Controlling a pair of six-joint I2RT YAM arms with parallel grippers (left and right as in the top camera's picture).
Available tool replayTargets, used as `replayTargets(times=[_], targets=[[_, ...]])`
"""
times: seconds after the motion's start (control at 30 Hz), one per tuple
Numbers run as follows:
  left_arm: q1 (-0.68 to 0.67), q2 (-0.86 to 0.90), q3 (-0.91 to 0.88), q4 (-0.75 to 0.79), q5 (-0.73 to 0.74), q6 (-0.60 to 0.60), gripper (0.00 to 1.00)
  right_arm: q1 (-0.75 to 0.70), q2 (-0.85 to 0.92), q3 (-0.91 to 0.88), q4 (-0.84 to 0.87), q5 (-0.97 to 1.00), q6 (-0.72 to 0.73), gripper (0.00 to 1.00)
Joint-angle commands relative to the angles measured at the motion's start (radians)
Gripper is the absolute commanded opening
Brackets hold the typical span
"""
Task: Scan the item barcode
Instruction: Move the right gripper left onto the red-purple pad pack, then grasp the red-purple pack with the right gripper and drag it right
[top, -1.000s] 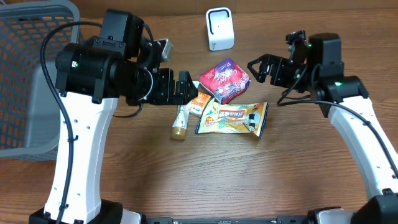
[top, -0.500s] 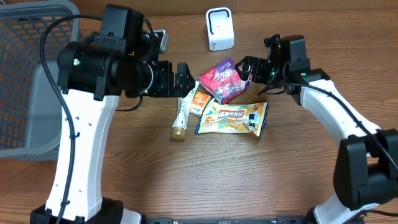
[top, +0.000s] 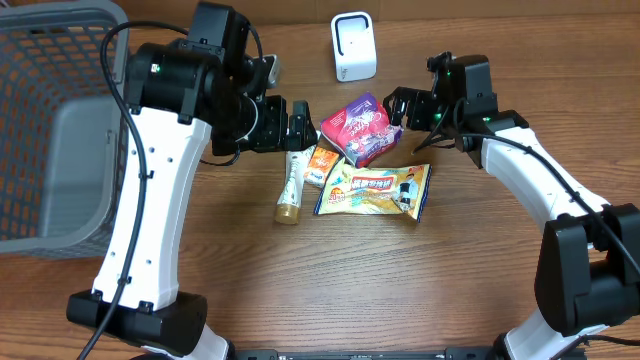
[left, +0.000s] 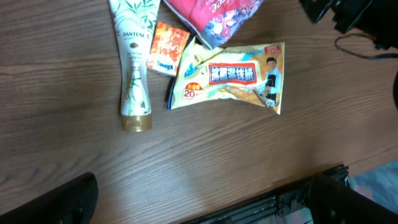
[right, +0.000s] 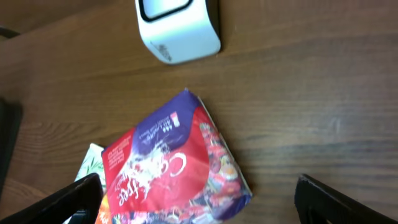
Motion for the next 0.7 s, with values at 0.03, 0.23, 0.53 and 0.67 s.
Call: replayTargets(times=[0.03, 0.23, 0.53, 0.67], targets=[[-0.006, 0.001, -0.004, -0.021, -0.01, 0.013, 1.0, 0.003, 0.034, 0.02, 0.055, 0.003, -0.022, 0.96], [-0.006, 0.001, -0.004, -0.019, -0.01, 0.012, 1.0, 0.021, 0.114, 0.02, 0.142, -0.012, -0.022, 0.95], [-0.006, 0.001, -0.004, -0.017, -0.01, 0.013, 1.0, 0.043, 0.22, 0.02, 0.176, -0.153, -0.022, 0.87], [-0.006, 0.001, -0.004, -0.016, -0.035, 0.013, 1.0, 0.05, 0.231, 0.02, 0.117, -0.185, -0.022, 0.74]])
